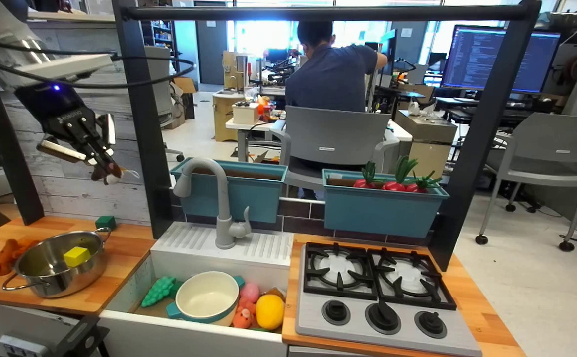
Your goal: Remove the toy from the stove and put it on the base top on the left
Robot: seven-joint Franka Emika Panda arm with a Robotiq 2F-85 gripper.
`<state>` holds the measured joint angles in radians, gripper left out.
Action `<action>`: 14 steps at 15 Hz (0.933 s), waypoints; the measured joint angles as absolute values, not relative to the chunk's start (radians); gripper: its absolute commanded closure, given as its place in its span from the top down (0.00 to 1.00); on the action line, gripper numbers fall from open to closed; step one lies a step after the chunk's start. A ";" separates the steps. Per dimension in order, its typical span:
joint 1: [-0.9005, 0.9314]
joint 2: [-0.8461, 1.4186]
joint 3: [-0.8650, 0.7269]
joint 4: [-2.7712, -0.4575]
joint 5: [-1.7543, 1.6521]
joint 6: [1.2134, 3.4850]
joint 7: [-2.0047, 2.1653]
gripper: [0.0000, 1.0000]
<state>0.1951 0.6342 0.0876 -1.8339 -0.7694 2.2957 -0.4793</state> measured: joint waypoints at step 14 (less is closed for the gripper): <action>0.244 0.647 0.169 -1.902 -0.984 2.325 -0.492 0.03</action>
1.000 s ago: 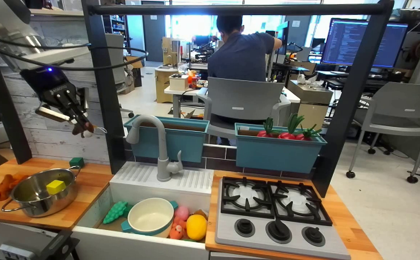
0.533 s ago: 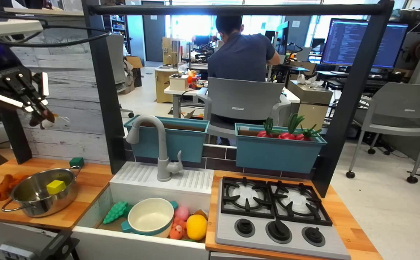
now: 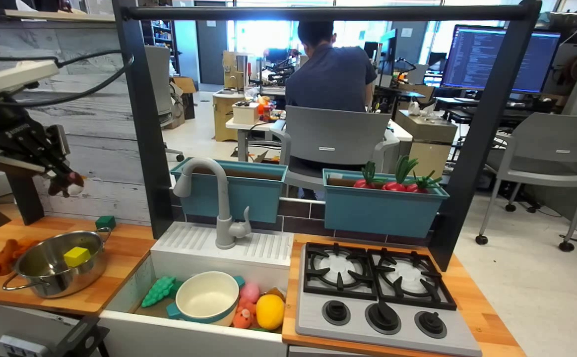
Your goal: Remove the toy from the stove and put it on the base top on the left
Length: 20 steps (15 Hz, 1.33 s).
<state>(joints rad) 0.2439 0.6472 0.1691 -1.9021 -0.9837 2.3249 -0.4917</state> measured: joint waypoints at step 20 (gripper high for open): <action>0.203 0.866 0.189 -1.776 -1.230 2.535 -0.825 0.03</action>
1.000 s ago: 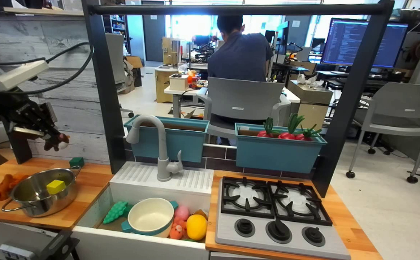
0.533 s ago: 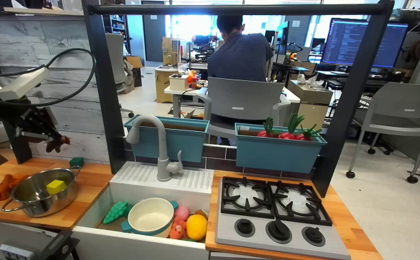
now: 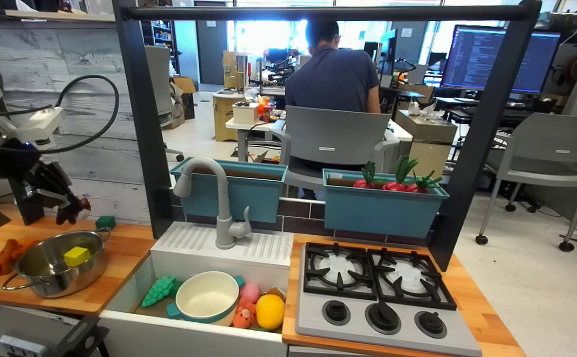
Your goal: Remove the toy from the stove and put it on the base top on the left
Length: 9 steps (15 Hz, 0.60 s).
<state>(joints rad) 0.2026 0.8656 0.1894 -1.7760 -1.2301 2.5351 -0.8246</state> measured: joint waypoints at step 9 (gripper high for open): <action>0.174 0.867 0.192 -1.788 -1.228 2.549 -1.035 0.55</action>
